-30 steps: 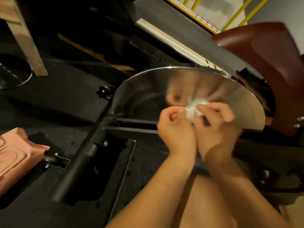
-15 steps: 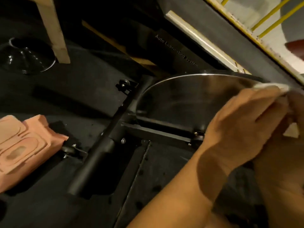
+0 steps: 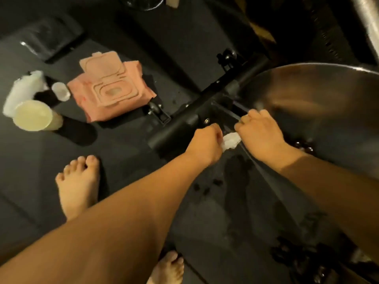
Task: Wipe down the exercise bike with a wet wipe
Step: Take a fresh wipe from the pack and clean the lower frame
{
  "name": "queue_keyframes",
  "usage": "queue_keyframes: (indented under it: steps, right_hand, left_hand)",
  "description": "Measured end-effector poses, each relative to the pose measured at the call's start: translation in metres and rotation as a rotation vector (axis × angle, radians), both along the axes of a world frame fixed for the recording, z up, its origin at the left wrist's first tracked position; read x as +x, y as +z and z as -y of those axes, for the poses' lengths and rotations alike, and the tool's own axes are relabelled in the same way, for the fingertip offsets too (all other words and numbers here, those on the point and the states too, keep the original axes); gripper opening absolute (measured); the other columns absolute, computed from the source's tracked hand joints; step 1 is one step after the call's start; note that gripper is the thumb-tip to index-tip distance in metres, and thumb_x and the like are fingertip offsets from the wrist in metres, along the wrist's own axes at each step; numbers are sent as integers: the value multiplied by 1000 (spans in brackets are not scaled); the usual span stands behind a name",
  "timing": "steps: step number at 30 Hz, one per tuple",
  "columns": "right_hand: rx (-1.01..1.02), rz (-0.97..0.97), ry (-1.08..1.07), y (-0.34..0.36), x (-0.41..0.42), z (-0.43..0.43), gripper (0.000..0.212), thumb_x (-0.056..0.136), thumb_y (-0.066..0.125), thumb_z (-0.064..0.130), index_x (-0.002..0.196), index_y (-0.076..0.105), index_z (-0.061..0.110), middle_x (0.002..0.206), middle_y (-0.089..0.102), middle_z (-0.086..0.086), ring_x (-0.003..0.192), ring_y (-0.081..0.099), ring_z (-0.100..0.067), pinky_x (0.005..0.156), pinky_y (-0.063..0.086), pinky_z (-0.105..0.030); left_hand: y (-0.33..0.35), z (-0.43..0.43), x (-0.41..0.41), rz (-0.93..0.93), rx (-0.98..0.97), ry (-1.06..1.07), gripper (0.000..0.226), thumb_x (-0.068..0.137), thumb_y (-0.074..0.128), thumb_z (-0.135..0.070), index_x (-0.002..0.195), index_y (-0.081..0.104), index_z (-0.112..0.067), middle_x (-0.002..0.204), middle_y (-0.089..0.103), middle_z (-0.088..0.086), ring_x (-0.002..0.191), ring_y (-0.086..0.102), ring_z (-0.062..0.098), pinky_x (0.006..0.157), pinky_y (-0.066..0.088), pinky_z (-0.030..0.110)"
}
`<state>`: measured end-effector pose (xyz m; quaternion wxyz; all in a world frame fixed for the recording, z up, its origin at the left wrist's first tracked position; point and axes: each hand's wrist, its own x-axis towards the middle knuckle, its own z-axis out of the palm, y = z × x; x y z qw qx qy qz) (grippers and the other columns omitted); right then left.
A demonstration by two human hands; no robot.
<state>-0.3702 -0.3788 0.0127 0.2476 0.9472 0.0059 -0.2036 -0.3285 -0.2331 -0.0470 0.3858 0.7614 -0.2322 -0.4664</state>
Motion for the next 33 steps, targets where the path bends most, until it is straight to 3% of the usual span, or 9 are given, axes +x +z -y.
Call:
queue_keyframes:
  steps: [3,6,8,11,16,22,27,30,33]
  right_hand:
    - [500,143,-449,24,-15,-58,20,81,61,1,94,71,13,90,68,-3,88,58,-25,75,46,-33]
    - [1014,298,-962,57,-20,-116,22,84,61,7,88,72,26,82,70,7,79,65,-13,73,51,-26]
    - [1200,403,-1161,84,-32,-145,16,83,65,11,81,72,25,72,71,1,62,65,-13,63,54,-30]
    - [1328,480,-1368,126,-57,-193,10,90,65,16,85,69,24,66,64,3,48,51,-8,51,46,-27]
    - [1515,537,-1589,190,-84,-243,9,97,57,21,96,66,22,85,65,-1,68,60,-10,61,51,-28]
    - [2095,631,-1904,274,-76,-288,31,104,36,20,129,47,6,125,62,-18,107,66,-37,91,52,-57]
    - [1936,698,-1754,364,-68,-341,27,103,43,17,129,48,12,120,62,-16,102,68,-30,82,57,-49]
    - [1878,712,-1682,430,-69,-363,12,102,46,17,112,52,14,113,65,-15,94,71,-27,77,58,-45]
    - [1889,846,-1690,486,-78,-370,16,101,49,22,114,52,12,112,66,-16,91,72,-28,70,59,-41]
  left_hand:
    - [23,-61,-21,-328,108,179,10,88,50,-5,91,56,-11,93,62,8,88,59,26,76,48,37]
    - [61,-114,-25,-639,84,645,28,83,47,-14,104,65,-7,105,69,17,90,64,26,80,53,38]
    - [92,-153,-23,-741,-35,951,28,89,45,-8,103,69,-6,89,73,12,77,65,23,74,53,35]
    - [136,-205,-20,-669,-117,1327,24,98,40,-7,110,60,-1,79,64,11,59,58,18,62,56,35]
    - [186,-280,-32,-350,-19,1635,15,97,45,-15,88,50,-26,96,59,-2,90,63,23,78,60,48]
    - [258,-343,-46,-456,-179,1419,47,88,44,17,111,63,-19,113,64,4,106,65,22,91,57,39]
    - [360,-381,-48,-186,-8,854,63,79,43,14,125,64,-22,130,60,-3,121,53,10,105,44,30]
    - [451,-378,-51,-266,-267,429,40,87,59,2,120,67,-18,110,67,-9,93,58,-6,87,45,16]
    - [519,-367,-58,-120,-359,220,7,90,70,-21,95,70,-17,77,69,-6,66,61,3,65,48,21]
